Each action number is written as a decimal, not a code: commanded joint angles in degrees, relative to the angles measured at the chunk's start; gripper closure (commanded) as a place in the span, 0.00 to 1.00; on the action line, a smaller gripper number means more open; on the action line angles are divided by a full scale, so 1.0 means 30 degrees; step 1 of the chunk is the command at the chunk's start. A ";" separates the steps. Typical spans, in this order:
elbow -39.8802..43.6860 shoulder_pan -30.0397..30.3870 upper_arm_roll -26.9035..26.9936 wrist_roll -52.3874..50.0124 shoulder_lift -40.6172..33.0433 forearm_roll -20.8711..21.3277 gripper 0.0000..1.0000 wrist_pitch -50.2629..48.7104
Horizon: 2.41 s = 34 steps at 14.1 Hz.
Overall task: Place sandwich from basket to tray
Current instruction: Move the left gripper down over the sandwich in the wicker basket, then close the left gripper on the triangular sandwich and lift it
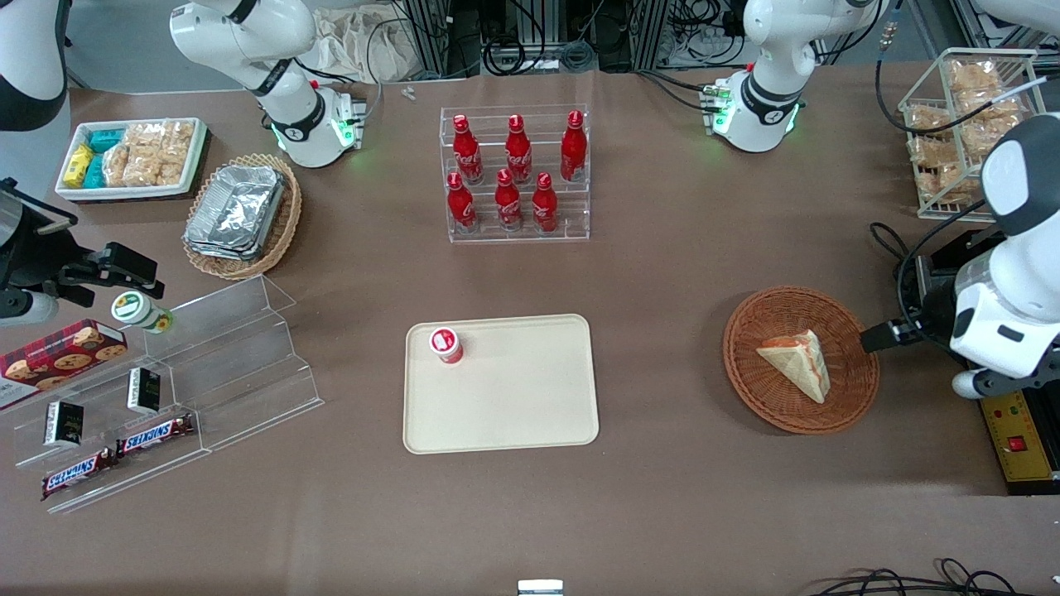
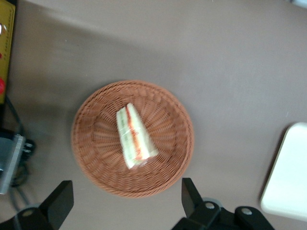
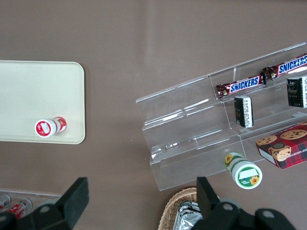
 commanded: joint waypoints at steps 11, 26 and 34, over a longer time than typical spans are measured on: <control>-0.2952 -0.1171 0.0004 -0.8361 0.2281 0.1666 0.00 0.3541; -0.7814 -0.1142 0.1644 -0.8772 0.1784 0.1431 0.00 0.6908; -1.0778 -0.1142 0.1821 -1.0201 0.1664 0.1314 0.00 1.0661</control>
